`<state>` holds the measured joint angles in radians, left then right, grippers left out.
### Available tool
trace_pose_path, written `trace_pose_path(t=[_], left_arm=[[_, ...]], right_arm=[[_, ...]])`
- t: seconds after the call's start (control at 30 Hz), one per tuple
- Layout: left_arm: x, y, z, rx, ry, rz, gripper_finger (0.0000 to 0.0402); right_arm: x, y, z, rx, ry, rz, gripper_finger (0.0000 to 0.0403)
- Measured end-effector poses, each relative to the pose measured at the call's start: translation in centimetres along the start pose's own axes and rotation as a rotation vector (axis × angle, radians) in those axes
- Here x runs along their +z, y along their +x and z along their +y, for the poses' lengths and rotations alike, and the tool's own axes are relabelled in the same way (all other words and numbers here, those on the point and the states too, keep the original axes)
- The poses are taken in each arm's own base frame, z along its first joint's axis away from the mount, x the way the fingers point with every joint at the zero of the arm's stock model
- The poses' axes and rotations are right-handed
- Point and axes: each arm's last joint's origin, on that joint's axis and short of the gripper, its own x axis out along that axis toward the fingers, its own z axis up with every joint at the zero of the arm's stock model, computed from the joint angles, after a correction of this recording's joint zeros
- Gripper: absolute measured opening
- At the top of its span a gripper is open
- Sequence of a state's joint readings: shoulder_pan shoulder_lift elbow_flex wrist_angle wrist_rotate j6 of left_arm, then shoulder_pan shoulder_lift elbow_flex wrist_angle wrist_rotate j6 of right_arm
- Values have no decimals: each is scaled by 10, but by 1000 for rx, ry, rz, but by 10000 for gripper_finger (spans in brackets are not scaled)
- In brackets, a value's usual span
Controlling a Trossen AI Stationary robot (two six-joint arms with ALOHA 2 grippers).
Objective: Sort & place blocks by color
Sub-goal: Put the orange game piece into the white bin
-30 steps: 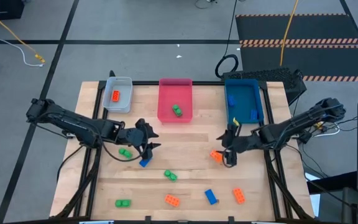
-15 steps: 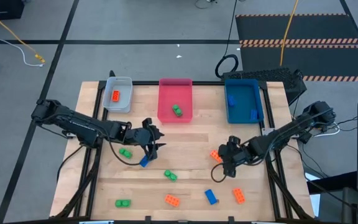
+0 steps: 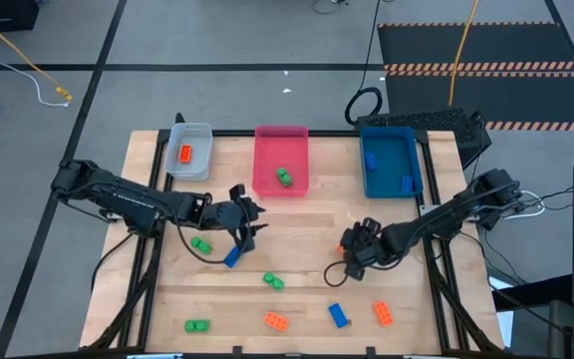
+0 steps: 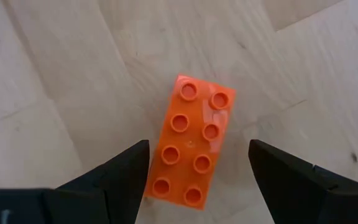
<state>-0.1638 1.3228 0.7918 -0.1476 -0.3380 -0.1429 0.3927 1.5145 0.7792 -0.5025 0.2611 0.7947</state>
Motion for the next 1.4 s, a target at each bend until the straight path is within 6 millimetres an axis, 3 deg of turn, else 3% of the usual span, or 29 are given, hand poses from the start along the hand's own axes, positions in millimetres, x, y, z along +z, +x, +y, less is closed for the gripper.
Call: trace_pose_path(t=[0.23,0.5,0.7,0.87,1.0,1.2,1.3,1.4], left_arm=[[2,0,1,36,-35,-28,202],[4,0,1,33,-71,-48,202],[5,0,1,30,-105,-50,202],[12,-2,-6,-53,-54,-121,202],[18,-5,-12,-96,52,-192,202],[19,-6,-14,-88,181,-213,202],[22,-6,-13,-85,182,-235,202],[23,-6,-11,-84,146,-247,203]], right_arm=[[-1,10,1,-52,-62,-4,246],[-2,10,1,-85,-129,-28,131],[1,10,3,-75,-207,-61,131],[18,9,9,-78,-311,-247,131],[41,-3,10,-65,-382,-450,131],[69,-46,3,-66,-450,-753,131],[79,-63,0,-14,-489,-879,131],[86,-66,-2,30,-529,-934,131]])
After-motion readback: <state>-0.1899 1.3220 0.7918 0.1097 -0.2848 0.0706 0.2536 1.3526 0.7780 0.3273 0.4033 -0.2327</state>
